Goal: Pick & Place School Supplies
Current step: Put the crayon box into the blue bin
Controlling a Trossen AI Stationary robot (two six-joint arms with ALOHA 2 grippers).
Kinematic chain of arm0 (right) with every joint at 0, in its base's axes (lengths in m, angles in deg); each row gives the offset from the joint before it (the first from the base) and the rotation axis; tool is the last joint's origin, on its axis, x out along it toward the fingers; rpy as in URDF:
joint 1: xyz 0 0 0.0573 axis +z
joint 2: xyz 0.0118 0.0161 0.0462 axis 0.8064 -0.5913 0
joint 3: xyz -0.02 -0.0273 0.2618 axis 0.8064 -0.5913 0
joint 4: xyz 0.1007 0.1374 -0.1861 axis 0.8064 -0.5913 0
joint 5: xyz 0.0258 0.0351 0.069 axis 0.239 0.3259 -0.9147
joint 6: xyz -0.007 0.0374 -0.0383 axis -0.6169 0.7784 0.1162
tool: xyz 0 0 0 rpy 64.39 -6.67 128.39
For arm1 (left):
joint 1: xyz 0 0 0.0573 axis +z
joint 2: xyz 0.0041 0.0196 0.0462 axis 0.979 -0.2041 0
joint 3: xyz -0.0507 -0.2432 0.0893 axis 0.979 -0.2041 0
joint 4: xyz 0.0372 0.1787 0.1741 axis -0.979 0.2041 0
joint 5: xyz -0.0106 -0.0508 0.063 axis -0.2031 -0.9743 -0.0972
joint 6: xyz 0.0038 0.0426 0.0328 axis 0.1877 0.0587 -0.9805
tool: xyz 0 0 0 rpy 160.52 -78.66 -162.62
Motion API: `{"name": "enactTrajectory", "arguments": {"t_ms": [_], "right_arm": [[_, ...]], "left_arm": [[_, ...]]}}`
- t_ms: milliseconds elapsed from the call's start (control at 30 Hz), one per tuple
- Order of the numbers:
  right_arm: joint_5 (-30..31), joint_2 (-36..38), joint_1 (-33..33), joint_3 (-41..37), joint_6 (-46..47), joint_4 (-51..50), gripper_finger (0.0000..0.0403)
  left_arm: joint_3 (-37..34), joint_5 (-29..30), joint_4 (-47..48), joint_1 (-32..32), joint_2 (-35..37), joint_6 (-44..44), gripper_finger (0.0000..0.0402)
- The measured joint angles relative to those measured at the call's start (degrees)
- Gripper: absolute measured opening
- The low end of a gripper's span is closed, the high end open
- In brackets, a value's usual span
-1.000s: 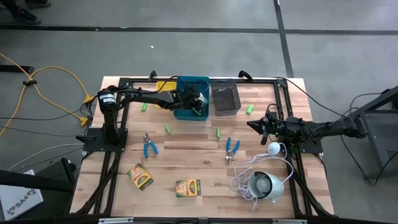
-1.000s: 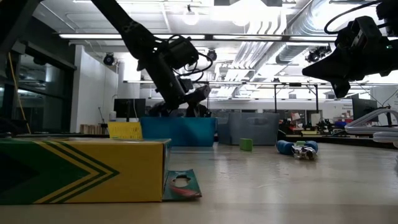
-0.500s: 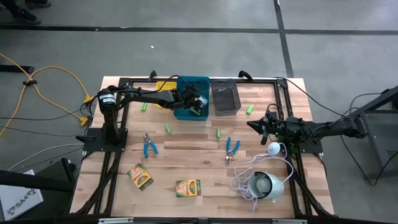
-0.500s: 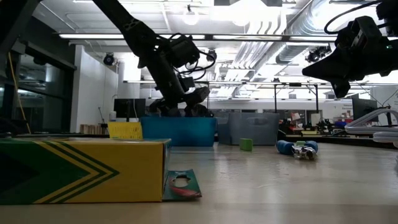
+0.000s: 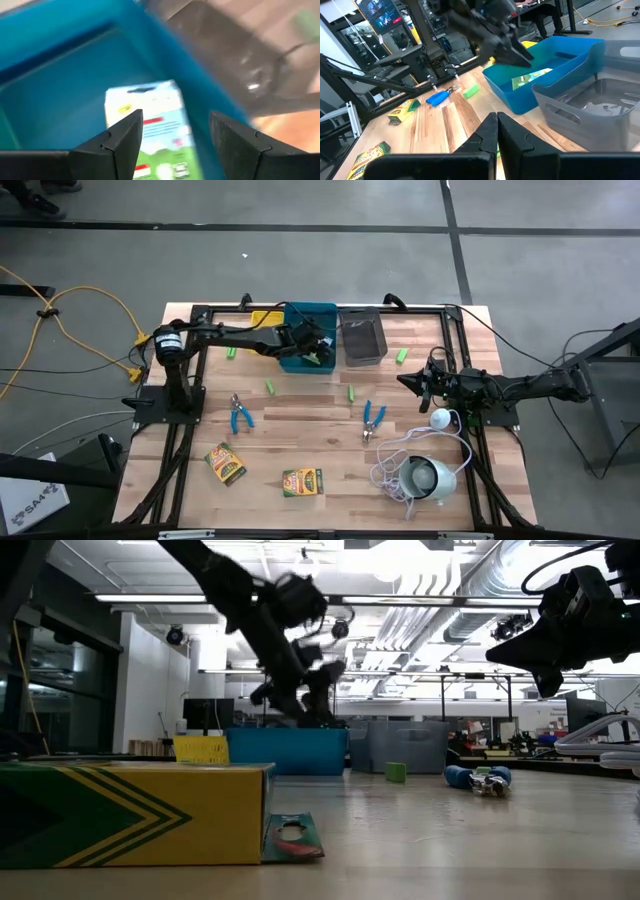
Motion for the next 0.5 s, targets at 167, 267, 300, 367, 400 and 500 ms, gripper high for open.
{"name": "enactTrajectory", "arguments": {"t_ms": [167,267,300,367,400,500], "right_arm": [[0.0,0.0,0.0,0.0,0.0,0.0,0.0003],[0.0,0.0,0.0,0.0,0.0,0.0,0.0003],[0.0,0.0,0.0,0.0,0.0,0.0,0.0003],[0.0,0.0,0.0,0.0,0.0,0.0,0.0003],[0.0,0.0,0.0,0.0,0.0,0.0,0.0003],[0.0,0.0,0.0,0.0,0.0,0.0,0.0003]], "left_arm": [[0.0,-0.5,6.5,-4.7,6.8,0.1,0.0220],[0.0,-0.7,10.3,-8.7,9.6,0.1,0.0220],[0.0,-0.7,10.5,-10.2,10.1,0.1,0.0220],[0.0,-0.8,10.6,-13.1,10.6,0.1,0.0220],[0.0,-1.3,10.5,-14.4,10.7,0.1,0.0220],[0.0,-2.8,10.3,-18.5,10.8,0.2,0.0220]]}}
